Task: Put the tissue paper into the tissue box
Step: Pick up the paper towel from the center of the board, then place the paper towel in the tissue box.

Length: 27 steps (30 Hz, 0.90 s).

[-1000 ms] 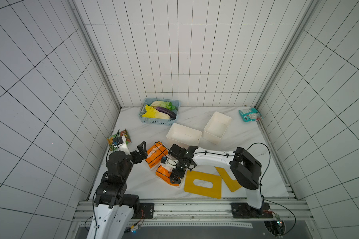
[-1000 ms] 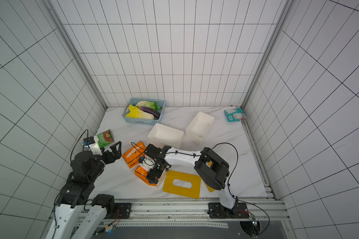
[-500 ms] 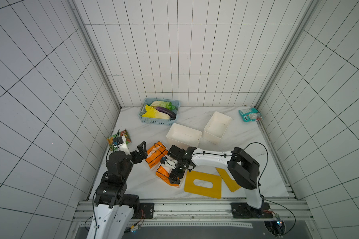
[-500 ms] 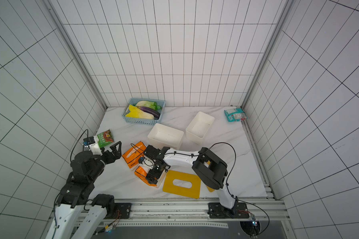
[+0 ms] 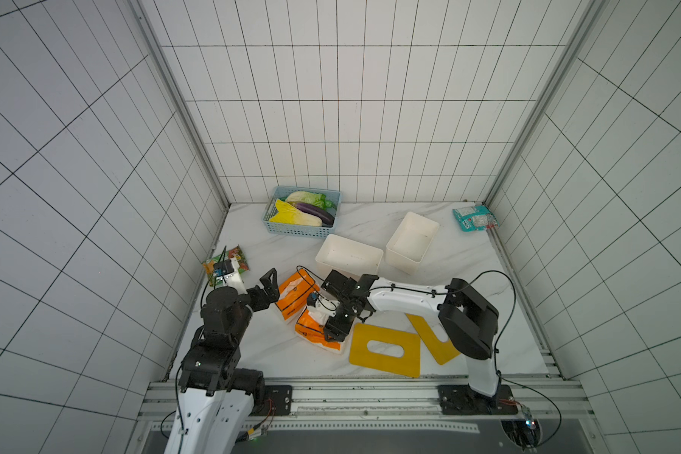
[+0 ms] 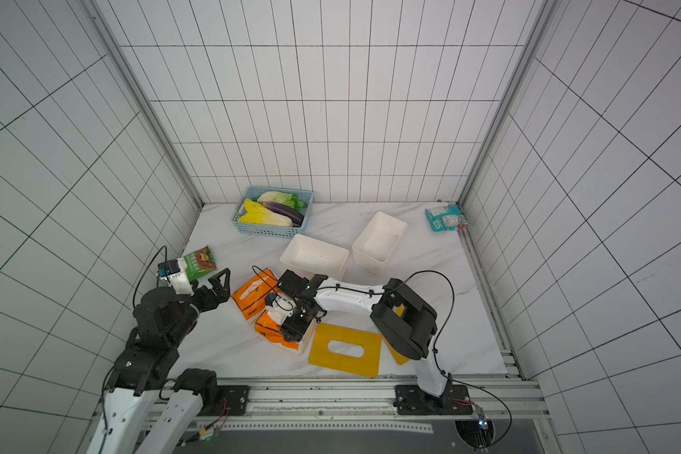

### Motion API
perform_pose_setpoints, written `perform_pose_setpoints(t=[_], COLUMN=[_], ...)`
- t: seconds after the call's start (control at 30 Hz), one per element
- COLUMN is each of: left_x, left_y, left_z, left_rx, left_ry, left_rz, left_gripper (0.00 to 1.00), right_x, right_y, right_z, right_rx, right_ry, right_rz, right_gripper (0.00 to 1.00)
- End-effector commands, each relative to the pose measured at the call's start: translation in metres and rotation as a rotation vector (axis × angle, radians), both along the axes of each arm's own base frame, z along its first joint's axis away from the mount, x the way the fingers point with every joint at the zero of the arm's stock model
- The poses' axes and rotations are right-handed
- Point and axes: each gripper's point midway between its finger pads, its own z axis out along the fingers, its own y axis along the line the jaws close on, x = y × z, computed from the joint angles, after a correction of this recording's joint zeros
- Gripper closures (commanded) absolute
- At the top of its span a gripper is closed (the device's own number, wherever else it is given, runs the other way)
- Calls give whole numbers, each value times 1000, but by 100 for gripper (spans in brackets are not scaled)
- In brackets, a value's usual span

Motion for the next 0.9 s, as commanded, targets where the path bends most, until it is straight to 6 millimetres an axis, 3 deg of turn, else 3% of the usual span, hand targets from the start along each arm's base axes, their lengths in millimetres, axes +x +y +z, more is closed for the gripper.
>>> perform_pose_setpoints(t=[0.0, 0.13, 0.3, 0.5, 0.63, 0.87], left_x=[0, -1, -1, -1, -1, 0], left_y=[1, 1, 1, 1, 1, -1], left_z=[1, 1, 2, 2, 2, 2], left_rx=[5, 6, 6, 8, 7, 2], left_ry=[-17, -19, -22, -22, -23, -21], left_rz=[1, 3, 3, 0, -1, -11], left_gripper=[2, 2, 2, 2, 2, 2], right_x=[11, 30, 71, 122, 159, 210], right_y=[-6, -18, -32, -37, -41, -52], right_z=[50, 89, 139, 172, 168, 136], right_rx=[99, 156, 236, 302, 270, 190], right_ry=[-28, -79, -162, -194, -218, -234], right_rz=[-4, -20, -33, 0, 10, 5], right_gripper=[31, 32, 35, 36, 37, 38])
